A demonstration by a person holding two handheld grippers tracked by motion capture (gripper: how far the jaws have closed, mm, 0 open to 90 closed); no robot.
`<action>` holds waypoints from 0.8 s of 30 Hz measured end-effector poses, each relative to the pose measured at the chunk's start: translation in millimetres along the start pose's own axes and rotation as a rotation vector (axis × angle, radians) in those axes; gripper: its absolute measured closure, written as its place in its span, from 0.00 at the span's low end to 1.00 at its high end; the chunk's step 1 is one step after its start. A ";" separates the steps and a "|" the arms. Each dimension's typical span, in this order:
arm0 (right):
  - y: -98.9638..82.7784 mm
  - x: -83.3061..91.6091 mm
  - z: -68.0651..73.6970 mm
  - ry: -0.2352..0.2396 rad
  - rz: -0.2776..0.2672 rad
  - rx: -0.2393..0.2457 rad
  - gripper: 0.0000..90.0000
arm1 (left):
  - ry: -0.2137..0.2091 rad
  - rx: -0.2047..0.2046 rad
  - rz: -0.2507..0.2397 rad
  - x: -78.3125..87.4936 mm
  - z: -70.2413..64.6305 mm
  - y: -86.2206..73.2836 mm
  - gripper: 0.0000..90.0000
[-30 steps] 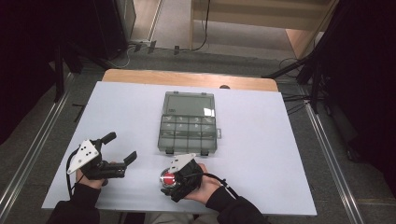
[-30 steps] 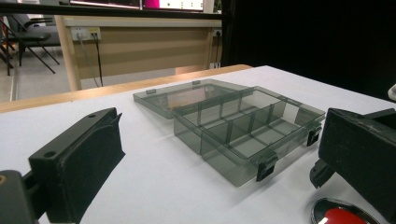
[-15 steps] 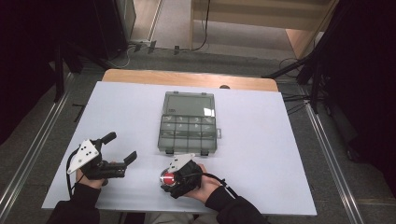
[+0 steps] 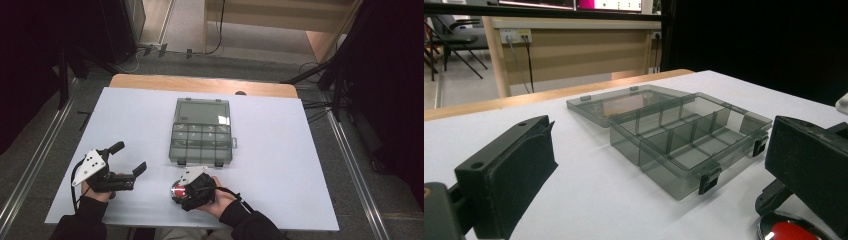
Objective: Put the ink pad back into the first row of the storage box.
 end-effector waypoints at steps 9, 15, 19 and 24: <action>8.4 13.1 -9.3 -0.017 -0.038 -0.018 0.34 | 0.001 0.000 0.000 -0.1 -0.1 0.0 0.00; 13.1 21.5 -16.7 -0.024 -0.064 -0.043 0.34 | 0.001 0.000 0.001 -0.2 0.0 -0.1 0.00; 17.8 27.6 -22.4 -0.031 -0.088 -0.053 0.34 | 0.000 0.000 0.001 -0.2 -0.2 -0.1 0.00; 24.3 36.2 -29.9 -0.043 -0.108 -0.062 0.34 | 0.000 0.000 0.000 -0.1 0.0 0.0 0.00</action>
Point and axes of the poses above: each handheld gripper's, and its own axes: x roughly backward along the jaws, y roughly out of its top, z roughly to its left, the point moved 9 cm from there along -x, roughly forward along the jaws, and after that the axes turned 6 degrees about z, right-handed, at the moved point
